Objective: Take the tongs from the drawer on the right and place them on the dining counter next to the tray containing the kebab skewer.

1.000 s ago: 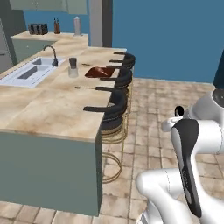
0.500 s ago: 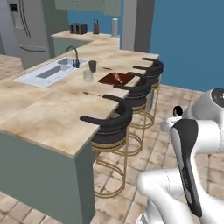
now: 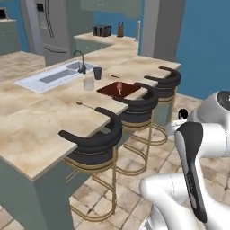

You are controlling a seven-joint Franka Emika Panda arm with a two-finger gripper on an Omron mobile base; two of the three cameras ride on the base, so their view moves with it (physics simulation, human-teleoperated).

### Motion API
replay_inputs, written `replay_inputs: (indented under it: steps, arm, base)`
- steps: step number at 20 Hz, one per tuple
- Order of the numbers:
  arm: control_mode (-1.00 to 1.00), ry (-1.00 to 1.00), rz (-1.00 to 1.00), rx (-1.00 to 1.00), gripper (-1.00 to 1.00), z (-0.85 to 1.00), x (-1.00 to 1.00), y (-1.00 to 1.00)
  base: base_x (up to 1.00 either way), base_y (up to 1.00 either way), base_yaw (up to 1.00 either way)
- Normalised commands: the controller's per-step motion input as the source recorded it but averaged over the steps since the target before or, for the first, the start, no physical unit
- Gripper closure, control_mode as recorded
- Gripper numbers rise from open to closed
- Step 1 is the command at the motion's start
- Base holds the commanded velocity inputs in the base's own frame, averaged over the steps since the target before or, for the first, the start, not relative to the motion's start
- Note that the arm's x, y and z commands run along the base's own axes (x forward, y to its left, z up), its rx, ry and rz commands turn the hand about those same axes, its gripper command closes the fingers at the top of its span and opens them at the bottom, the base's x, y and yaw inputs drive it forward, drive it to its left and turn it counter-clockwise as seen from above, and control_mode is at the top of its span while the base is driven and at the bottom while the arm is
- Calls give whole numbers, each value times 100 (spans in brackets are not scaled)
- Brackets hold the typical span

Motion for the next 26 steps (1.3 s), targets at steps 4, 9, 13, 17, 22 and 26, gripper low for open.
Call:
replay_inputs:
  steps: [4,9,13,17,22,26]
  arm:
    - [100,0,0,0,100,0,0,0]
    - [100,0,0,0,100,0,0,0]
    - [100,0,0,0,100,0,0,0]
    - [100,0,0,0,100,0,0,0]
    - [100,0,0,0,100,0,0,0]
    - [100,0,0,0,100,0,0,0]
  base:
    - [28,-90,58]
    - [32,-99,53]
    - [39,-86,57]
    - [34,-58,55]
    - [21,-26,45]
    - [38,0,19]
